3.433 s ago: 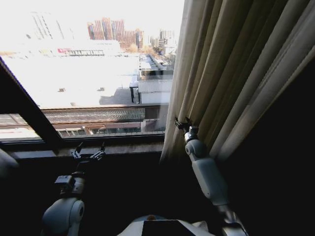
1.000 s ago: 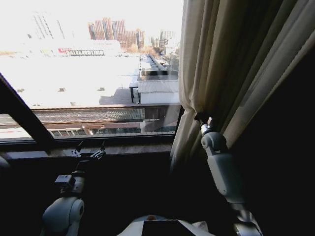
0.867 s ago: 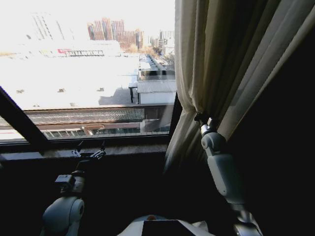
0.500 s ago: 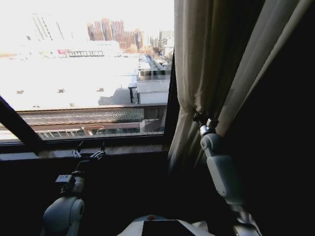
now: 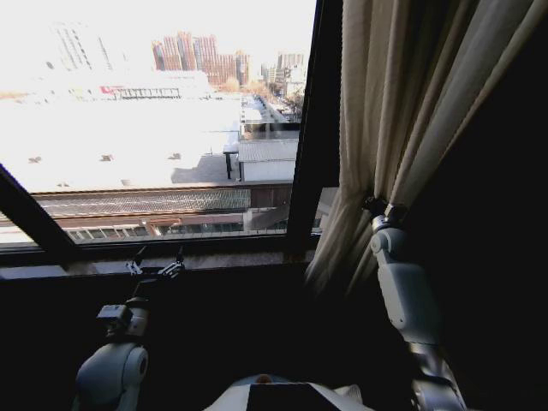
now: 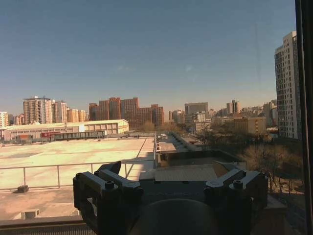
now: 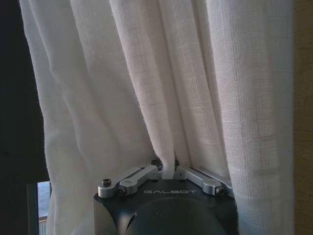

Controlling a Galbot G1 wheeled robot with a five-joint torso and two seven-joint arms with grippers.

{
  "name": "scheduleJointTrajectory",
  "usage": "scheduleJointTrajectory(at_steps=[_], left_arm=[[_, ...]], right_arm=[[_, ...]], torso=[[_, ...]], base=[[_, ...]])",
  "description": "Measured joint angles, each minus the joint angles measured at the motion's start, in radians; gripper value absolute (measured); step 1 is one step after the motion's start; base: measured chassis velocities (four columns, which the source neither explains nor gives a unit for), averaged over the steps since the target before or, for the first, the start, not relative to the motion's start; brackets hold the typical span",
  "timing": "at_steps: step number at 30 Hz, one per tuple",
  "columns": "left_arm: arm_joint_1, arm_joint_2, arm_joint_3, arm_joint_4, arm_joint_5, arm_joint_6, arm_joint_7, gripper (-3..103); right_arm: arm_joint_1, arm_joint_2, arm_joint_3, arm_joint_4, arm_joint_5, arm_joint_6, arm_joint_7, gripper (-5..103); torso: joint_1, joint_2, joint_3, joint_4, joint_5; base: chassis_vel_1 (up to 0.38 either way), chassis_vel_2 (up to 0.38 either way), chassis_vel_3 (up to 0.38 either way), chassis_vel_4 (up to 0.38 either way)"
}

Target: Open the curtains by pulling them apart, changing their state from closed to fully open.

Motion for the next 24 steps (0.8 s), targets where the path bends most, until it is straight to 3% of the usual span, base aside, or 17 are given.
scheduleJointTrajectory(at_steps=[8,13,24], left_arm=[[0.003,-0.002,-0.001,-0.002,-0.006,-0.002,0.000,100],[0.006,0.003,-0.008,-0.006,-0.017,-0.004,0.000,100],[-0.026,-0.001,-0.003,-0.003,-0.025,0.008,0.000,100]], right_arm=[[0.065,-0.047,0.082,-0.105,-0.001,0.000,0.005,0],[0.105,-0.051,0.114,-0.191,-0.055,0.019,0.016,0],[0.155,-0.100,0.139,-0.300,-0.098,0.029,0.092,0]], torso=[[0.000,0.000,0.000,0.0000,0.0002],[0.000,0.000,0.000,0.0003,-0.0002],[0.000,0.000,0.000,0.0001,-0.0001]], base=[[0.000,0.000,0.000,0.000],[0.000,0.000,0.000,0.000],[0.000,0.000,0.000,0.000]])
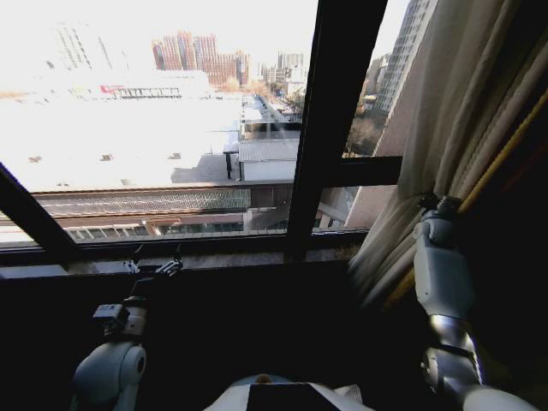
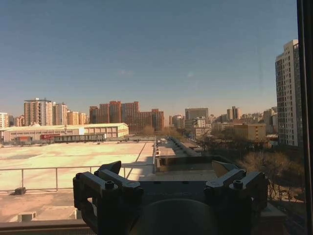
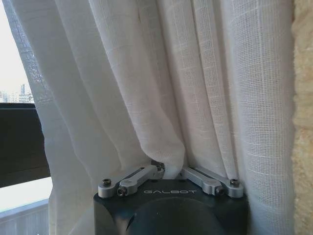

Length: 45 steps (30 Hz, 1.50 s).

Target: Open the curtains by pulling them apart, changing their state from closed to fully open.

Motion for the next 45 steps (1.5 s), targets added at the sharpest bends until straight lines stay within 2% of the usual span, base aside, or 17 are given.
scheduleJointTrajectory(at_steps=[1,3,5,8,9,12,15,16,18,21,24,25,27,29,32,33,45], left_arm=[[-0.003,-0.001,0.002,0.000,0.000,0.003,0.000,100],[-0.006,-0.002,0.004,0.000,0.000,0.006,0.000,100],[-0.006,-0.001,0.005,0.000,0.000,0.006,0.000,100],[-0.004,0.001,0.002,-0.002,-0.001,0.006,0.001,100],[-0.004,0.001,0.002,-0.002,-0.001,0.006,0.001,100],[-0.006,0.002,-0.001,-0.005,-0.003,0.006,0.001,100],[-0.007,0.003,-0.001,-0.005,-0.004,0.006,0.001,100],[-0.007,0.006,-0.001,-0.005,-0.004,0.006,0.001,100],[-0.007,0.007,-0.001,-0.005,-0.005,0.006,0.001,100],[-0.007,0.011,-0.002,-0.008,-0.005,0.007,0.001,100],[-0.009,0.018,-0.004,-0.007,-0.008,0.008,0.001,100],[-0.011,0.020,-0.006,-0.004,-0.011,0.008,0.001,100],[-0.013,0.021,-0.007,-0.002,-0.015,0.008,0.000,100],[-0.015,0.021,-0.006,0.000,-0.025,0.010,-0.001,100],[-0.016,0.021,-0.004,0.000,-0.031,0.013,-0.001,100],[-0.016,0.023,-0.002,0.000,-0.033,0.015,-0.001,100],[-0.014,0.039,-0.001,0.003,-0.047,0.021,-0.001,100]], right_arm=[[-0.006,-0.004,0.000,0.003,0.000,0.000,0.001,0],[-0.029,-0.007,-0.004,0.025,-0.002,0.000,0.001,10],[-0.040,-0.007,-0.007,0.038,-0.003,0.000,0.001,10],[-0.155,0.012,-0.033,0.190,-0.002,-0.016,-0.056,27],[-0.155,0.012,-0.033,0.190,-0.002,-0.016,-0.056,27],[-0.277,0.046,-0.089,0.356,0.042,-0.041,-0.084,42],[-0.332,0.071,-0.115,0.423,0.051,-0.051,-0.095,48],[-0.392,0.101,-0.141,0.500,0.053,-0.055,-0.099,59],[-0.409,0.109,-0.147,0.521,0.053,-0.055,-0.099,59],[-0.480,0.139,-0.171,0.600,0.040,-0.055,-0.100,76],[-0.538,0.156,-0.180,0.666,0.029,-0.054,-0.100,81],[-0.582,0.165,-0.184,0.710,0.026,-0.053,-0.100,91],[-0.605,0.169,-0.186,0.732,0.023,-0.053,-0.100,91],[-0.663,0.191,-0.192,0.793,0.005,-0.055,-0.100,99],[-0.697,0.213,-0.203,0.827,-0.014,-0.056,-0.100,100],[-0.724,0.241,-0.223,0.858,-0.033,-0.056,-0.096,100],[-0.725,0.290,-0.366,0.896,-0.121,-0.052,-0.083,100]], torso=[[0.000,0.000,0.000,0.0001,-0.0002],[0.000,0.000,0.000,0.0000,0.0000],[0.000,0.000,0.000,0.0000,0.0001],[0.000,0.000,0.000,-0.0001,-0.0001],[0.000,0.000,0.000,-0.0001,-0.0001],[0.000,0.000,0.000,0.0003,-0.0004],[0.000,0.000,0.000,0.0003,-0.0003],[0.000,0.000,0.000,0.0001,-0.0002],[0.000,0.000,0.000,0.0002,-0.0004],[0.000,0.000,0.000,0.0003,0.0000],[0.000,0.000,0.000,0.0001,-0.0005],[0.000,0.000,0.000,0.0001,-0.0003],[0.000,0.000,0.000,0.0000,-0.0003],[0.000,0.000,0.000,0.0000,-0.0005],[0.000,0.000,0.000,-0.0001,-0.0001],[0.000,0.000,0.000,-0.0001,-0.0001],[0.000,0.000,0.000,0.0002,-0.0002]], base=[[0.000,0.000,0.000,0.000],[0.000,0.000,0.000,0.000],[0.000,0.000,0.000,0.000],[0.000,0.000,0.000,0.000],[0.000,0.000,0.000,0.000],[0.000,0.000,0.000,0.000],[0.000,0.000,0.000,0.000],[0.000,0.000,0.000,0.000],[0.000,0.000,0.000,0.000],[0.000,0.000,0.000,0.000],[0.000,0.000,0.000,0.000],[0.000,0.000,0.000,0.000],[0.000,0.000,0.000,0.000],[0.000,0.000,0.000,0.000],[0.000,0.000,0.000,0.000],[0.000,0.000,0.000,0.000],[0.000,0.000,0.000,0.000]])
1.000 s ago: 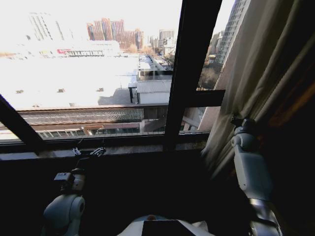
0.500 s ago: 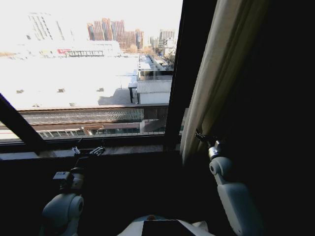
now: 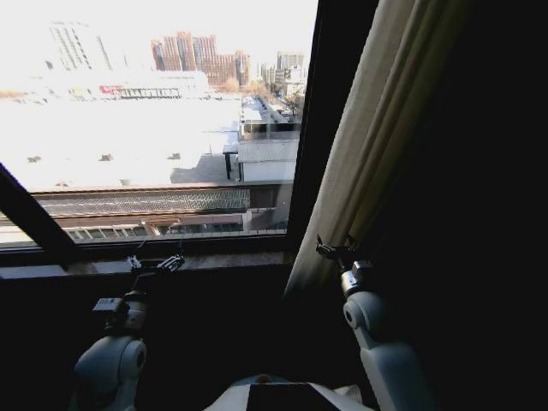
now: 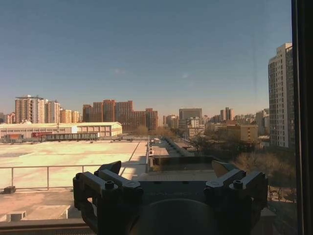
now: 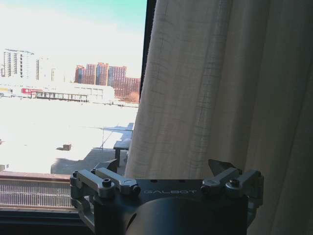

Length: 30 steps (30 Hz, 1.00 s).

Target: Open the curtains by pulling them apart, changing their state from closed to fully open.

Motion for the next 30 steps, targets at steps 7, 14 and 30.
scheduleJointTrajectory(at_steps=[7,14,30], left_arm=[[0.000,0.020,-0.006,0.004,-0.008,0.000,0.000,100],[-0.006,0.025,0.001,0.010,-0.008,0.001,0.000,100],[-0.007,0.051,-0.009,0.013,-0.007,0.007,0.002,100]], right_arm=[[0.046,-0.021,-0.030,-0.032,-0.003,0.025,0.002,100],[0.124,-0.059,-0.037,-0.084,0.059,0.026,0.001,100],[0.406,-0.063,-0.019,-0.377,0.109,0.028,0.056,100]], torso=[[0.000,0.000,0.000,-0.0001,0.0001],[0.000,0.000,0.000,-0.0002,0.0000],[0.000,0.000,0.000,-0.0002,0.0002]], base=[[0.000,0.000,0.000,0.000],[0.000,0.000,0.000,0.000],[0.000,0.000,0.000,0.000]])
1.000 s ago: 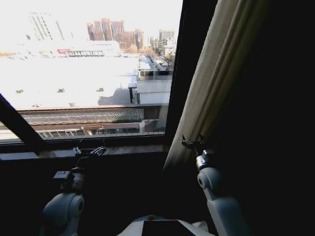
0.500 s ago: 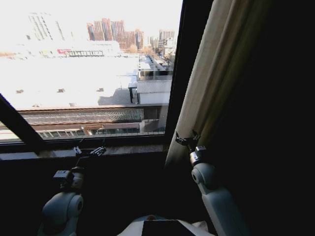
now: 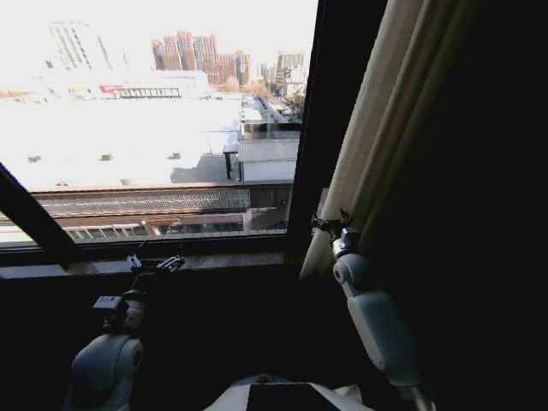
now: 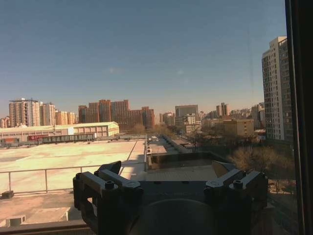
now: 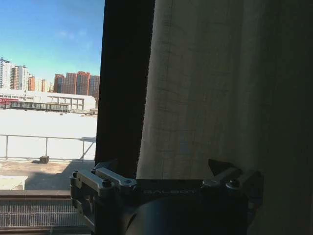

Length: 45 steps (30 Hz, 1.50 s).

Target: Open the curtains by pulling them apart, changing their state from closed to fully open.

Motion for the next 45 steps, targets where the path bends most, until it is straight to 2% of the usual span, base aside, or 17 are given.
scheduleJointTrajectory(at_steps=[8,10,13,15,19,21,22,23,25,28,30,31,33,37,45], left_arm=[[0.001,-0.022,0.006,-0.002,0.014,0.002,0.000,100],[0.004,-0.029,0.008,-0.003,0.019,0.001,0.000,100],[0.009,-0.045,0.009,-0.010,0.032,-0.001,0.000,100],[0.010,-0.048,0.009,-0.013,0.033,-0.002,0.000,100],[0.018,-0.063,0.006,-0.028,0.039,-0.002,0.000,100],[0.020,-0.066,0.006,-0.029,0.041,-0.003,0.001,100],[0.021,-0.069,0.006,-0.030,0.043,-0.003,0.001,100],[0.022,-0.077,0.006,-0.032,0.050,-0.004,0.000,100],[0.022,-0.080,0.006,-0.032,0.052,-0.004,0.001,100],[0.025,-0.089,0.007,-0.036,0.058,-0.005,0.001,100],[0.026,-0.090,0.007,-0.036,0.059,-0.005,0.001,100],[0.027,-0.092,0.006,-0.038,0.060,-0.005,0.001,100],[0.027,-0.093,0.005,-0.039,0.061,-0.005,0.001,100],[0.029,-0.096,0.004,-0.039,0.063,-0.006,0.001,100],[0.031,-0.098,0.003,-0.046,0.065,-0.007,0.001,100]], right_arm=[[0.081,0.019,0.020,-0.121,-0.003,0.000,0.012,100],[0.091,0.022,0.022,-0.134,-0.004,0.002,0.014,103],[0.109,0.020,0.023,-0.151,-0.005,0.011,0.026,90],[0.111,0.018,0.023,-0.153,-0.005,0.013,0.027,90],[0.116,0.005,0.025,-0.153,-0.005,0.020,0.027,68],[0.116,0.002,0.026,-0.153,-0.005,0.020,0.027,68],[0.116,0.001,0.026,-0.152,-0.004,0.020,0.027,63],[0.116,-0.002,0.025,-0.149,-0.003,0.021,0.027,52],[0.116,-0.004,0.024,-0.148,-0.002,0.021,0.027,52],[0.116,-0.006,0.021,-0.147,-0.001,0.021,0.027,36],[0.116,-0.006,0.020,-0.147,-0.001,0.021,0.027,36],[0.118,-0.006,0.020,-0.147,-0.001,0.022,0.026,25],[0.119,-0.006,0.020,-0.147,-0.001,0.022,0.025,25],[0.121,-0.009,0.021,-0.145,0.001,0.023,0.024,4],[0.121,-0.016,0.030,-0.127,0.011,0.024,0.024,0]], torso=[[0.000,0.000,0.000,0.0001,-0.0001],[0.000,0.000,0.000,0.0002,0.0000],[0.000,0.000,0.000,0.0001,-0.0001],[0.000,0.000,0.000,0.0001,-0.0001],[0.000,0.000,0.000,0.0000,0.0000],[0.000,0.000,0.000,0.0000,0.0000],[0.000,0.000,0.000,0.0000,0.0000],[0.000,0.000,0.000,0.0000,0.0000],[0.000,0.000,0.000,0.0000,-0.0001],[0.000,0.000,0.000,0.0001,0.0000],[0.000,0.000,0.000,0.0000,0.0000],[0.000,0.000,0.000,0.0000,-0.0001],[0.000,0.000,0.000,0.0001,0.0000],[0.000,0.000,0.000,0.0000,0.0000],[0.000,0.000,0.000,0.0001,0.0000]], base=[[0.000,0.000,0.000,0.000],[0.000,0.000,0.000,0.000],[0.000,0.000,0.000,0.000],[0.000,0.000,0.000,0.000],[0.000,0.000,0.000,0.000],[0.000,0.000,0.000,0.000],[0.000,0.000,0.000,0.000],[0.000,0.000,0.000,0.000],[0.000,0.000,0.000,0.000],[0.000,0.000,0.000,0.000],[0.000,0.000,0.000,0.000],[0.000,0.000,0.000,0.000],[0.000,0.000,0.000,0.000],[0.000,0.000,0.000,0.000],[0.000,0.000,0.000,0.000]])
